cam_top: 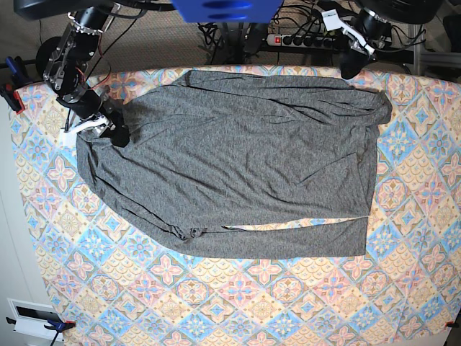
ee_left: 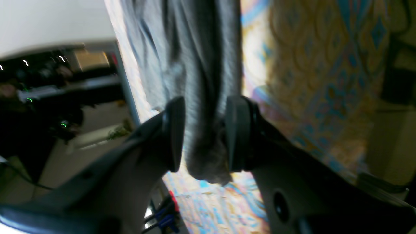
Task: Layout the t-shirt on the table in an organized manner, then fold the t-shirt properly
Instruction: 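Close the left gripper on the grey shirt's collar corner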
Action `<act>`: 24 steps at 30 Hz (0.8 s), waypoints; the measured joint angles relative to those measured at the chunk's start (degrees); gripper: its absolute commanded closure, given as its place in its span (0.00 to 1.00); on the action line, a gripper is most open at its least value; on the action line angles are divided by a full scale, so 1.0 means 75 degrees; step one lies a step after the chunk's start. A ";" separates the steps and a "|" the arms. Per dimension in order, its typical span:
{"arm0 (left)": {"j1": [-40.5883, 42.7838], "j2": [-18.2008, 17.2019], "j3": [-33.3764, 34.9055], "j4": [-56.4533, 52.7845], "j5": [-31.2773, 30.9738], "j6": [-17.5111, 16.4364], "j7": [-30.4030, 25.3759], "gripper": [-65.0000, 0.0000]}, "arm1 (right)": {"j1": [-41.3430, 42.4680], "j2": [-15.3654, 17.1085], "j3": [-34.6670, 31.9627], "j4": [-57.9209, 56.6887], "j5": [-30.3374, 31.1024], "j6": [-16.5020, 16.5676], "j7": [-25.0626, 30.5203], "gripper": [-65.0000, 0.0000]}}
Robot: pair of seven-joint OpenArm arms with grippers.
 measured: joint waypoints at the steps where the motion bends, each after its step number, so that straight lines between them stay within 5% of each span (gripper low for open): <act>1: -0.0058 0.0000 0.0012 -0.0090 0.0009 -0.0003 -0.0026 0.70 | 0.0000 0.0000 0.0000 0.0000 -0.0006 -0.0003 0.0003 0.47; 24: -0.0664 0.0012 0.0006 -0.0530 -0.0699 -0.0026 0.0015 0.70 | -0.0003 -0.0003 0.0000 0.0000 0.0000 0.0000 0.0017 0.47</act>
